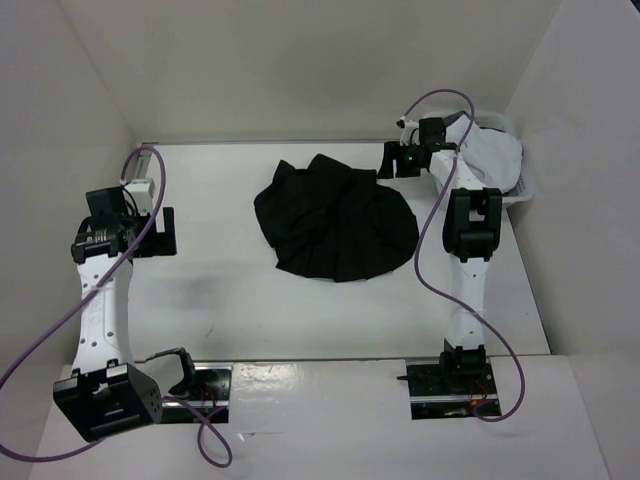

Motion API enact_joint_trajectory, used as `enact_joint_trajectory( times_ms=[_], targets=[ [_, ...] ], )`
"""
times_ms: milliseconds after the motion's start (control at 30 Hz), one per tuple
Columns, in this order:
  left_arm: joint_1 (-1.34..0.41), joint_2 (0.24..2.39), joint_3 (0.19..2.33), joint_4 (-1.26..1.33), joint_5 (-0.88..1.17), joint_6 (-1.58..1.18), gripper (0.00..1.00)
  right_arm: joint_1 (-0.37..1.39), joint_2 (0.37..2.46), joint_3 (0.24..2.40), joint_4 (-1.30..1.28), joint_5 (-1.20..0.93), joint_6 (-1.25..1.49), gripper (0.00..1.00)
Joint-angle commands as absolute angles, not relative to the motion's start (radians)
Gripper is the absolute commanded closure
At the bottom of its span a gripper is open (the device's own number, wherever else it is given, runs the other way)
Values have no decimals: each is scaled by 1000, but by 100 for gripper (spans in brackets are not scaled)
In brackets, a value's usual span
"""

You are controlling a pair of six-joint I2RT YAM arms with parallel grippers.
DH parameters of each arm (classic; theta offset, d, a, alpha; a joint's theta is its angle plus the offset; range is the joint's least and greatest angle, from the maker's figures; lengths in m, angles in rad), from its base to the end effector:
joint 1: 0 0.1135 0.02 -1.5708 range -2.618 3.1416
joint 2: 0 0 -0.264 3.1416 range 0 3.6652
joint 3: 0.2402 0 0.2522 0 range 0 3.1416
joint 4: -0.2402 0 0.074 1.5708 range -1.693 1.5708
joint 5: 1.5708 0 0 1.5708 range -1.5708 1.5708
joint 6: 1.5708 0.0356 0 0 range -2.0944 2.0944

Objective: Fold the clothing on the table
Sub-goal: Flatten the skirt out

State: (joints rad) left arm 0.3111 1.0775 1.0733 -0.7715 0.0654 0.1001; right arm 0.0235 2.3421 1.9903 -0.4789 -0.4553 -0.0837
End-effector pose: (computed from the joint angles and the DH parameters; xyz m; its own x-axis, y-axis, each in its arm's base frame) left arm 0.2086 0.0646 0.3283 -0.6894 -0.1169 -0.7149 -0.1931 0.9808 0.0258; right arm 0.5256 0.0280 0.1965 -0.7091 -0.0918 -0.6991 -0.3782 0.8864 0.2672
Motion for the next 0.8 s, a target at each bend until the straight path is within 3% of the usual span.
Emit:
enact_joint_trajectory(
  times_ms=[0, 433, 767],
  targets=[
    [327, 1092, 1072, -752, 84, 100, 0, 43, 2408, 2077, -489, -505, -64, 28],
    [354, 1101, 1072, -761, 94, 109, 0, 94, 2554, 2269, -543, -545, -64, 35],
    [354, 1111, 1072, -761, 94, 109, 0, 126, 2563, 2237, -552, -545, -84, 70]
  ],
)
